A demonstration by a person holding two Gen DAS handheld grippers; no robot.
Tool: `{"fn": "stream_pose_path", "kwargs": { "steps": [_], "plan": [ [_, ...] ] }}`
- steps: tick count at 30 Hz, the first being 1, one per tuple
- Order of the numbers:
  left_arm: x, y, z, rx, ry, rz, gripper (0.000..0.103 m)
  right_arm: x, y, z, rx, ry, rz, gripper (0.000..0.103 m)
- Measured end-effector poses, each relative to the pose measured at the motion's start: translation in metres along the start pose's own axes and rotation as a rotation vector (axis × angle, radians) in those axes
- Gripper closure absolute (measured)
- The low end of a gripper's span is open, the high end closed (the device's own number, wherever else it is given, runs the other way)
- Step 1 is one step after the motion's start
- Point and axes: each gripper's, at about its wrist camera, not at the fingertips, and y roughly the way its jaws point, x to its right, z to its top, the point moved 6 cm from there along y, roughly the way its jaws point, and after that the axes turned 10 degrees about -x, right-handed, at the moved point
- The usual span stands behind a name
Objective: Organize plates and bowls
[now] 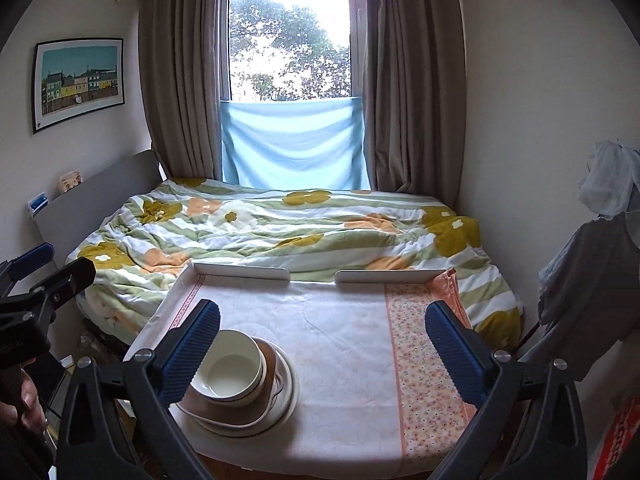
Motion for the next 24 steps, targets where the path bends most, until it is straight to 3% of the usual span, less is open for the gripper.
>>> {"fn": "stream_pose_path", "kwargs": {
  "steps": [24],
  "plan": [
    [-0.0063, 0.0032, -0.0105, 0.02, 0.008, 0.022, 0.0, 0.0071, -0.0014, 0.0044, 0.021, 0.033, -0.023, 0.001]
  ]
}}
